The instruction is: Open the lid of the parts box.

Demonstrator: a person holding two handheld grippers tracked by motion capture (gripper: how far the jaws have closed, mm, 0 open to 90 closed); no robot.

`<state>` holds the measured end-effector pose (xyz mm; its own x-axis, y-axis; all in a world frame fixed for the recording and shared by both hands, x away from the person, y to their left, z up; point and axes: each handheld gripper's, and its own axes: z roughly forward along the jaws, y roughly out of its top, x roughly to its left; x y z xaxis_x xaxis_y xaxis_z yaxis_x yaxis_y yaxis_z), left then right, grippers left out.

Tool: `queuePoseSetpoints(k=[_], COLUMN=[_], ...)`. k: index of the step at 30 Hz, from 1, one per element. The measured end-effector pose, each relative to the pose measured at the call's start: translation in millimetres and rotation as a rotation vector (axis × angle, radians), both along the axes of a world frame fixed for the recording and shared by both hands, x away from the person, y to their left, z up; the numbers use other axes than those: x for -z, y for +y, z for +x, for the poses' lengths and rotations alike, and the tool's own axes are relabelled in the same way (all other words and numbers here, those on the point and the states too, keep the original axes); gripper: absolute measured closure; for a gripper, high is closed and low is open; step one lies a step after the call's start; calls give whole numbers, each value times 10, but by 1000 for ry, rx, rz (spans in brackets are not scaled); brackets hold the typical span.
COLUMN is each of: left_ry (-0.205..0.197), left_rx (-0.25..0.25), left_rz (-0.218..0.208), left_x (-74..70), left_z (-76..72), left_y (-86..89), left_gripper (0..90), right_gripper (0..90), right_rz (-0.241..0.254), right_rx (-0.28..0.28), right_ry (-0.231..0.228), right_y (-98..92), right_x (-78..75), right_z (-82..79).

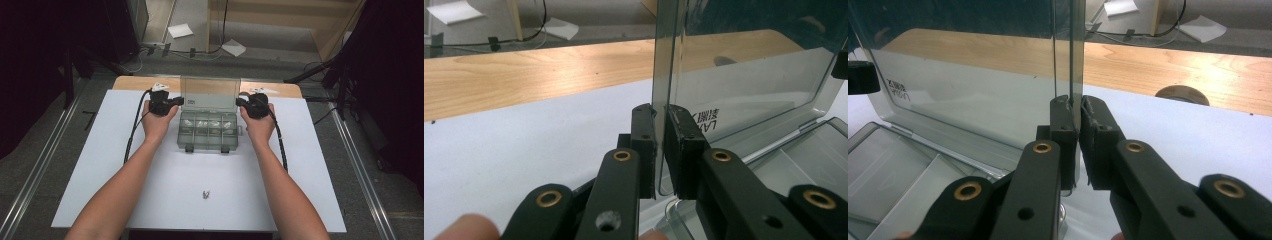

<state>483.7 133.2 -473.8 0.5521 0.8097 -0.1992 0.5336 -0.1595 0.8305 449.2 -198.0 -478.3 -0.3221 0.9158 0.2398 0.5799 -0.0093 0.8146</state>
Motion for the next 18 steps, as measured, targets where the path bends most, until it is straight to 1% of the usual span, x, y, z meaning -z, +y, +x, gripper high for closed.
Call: queuePoseSetpoints(k=[8, 9, 12, 15, 17, 18], left_ry=[28, 34, 47, 50, 57, 64], left_rx=[-5, -5, -6, -8, -11, -12], left_rz=[-14, -16, -23, -21, -23, -27], left_x=[31, 35, 49, 57, 59, 67], left_z=[27, 31, 39, 41, 42, 48], left_y=[7, 9, 17, 16, 17, 17], left_gripper=[822, 822, 822, 821, 820, 818], right_gripper=[857, 857, 855, 852, 845, 841], right_rz=[2, 11, 15, 14, 16, 16], right_rx=[-6, -6, -2, -1, -6, -8], right_ry=[18, 28, 46, 54, 69, 86], right_y=[3, 4, 12, 14, 13, 14], right_x=[57, 62, 63, 62, 75, 83], right_z=[40, 57, 78, 89, 105, 110])
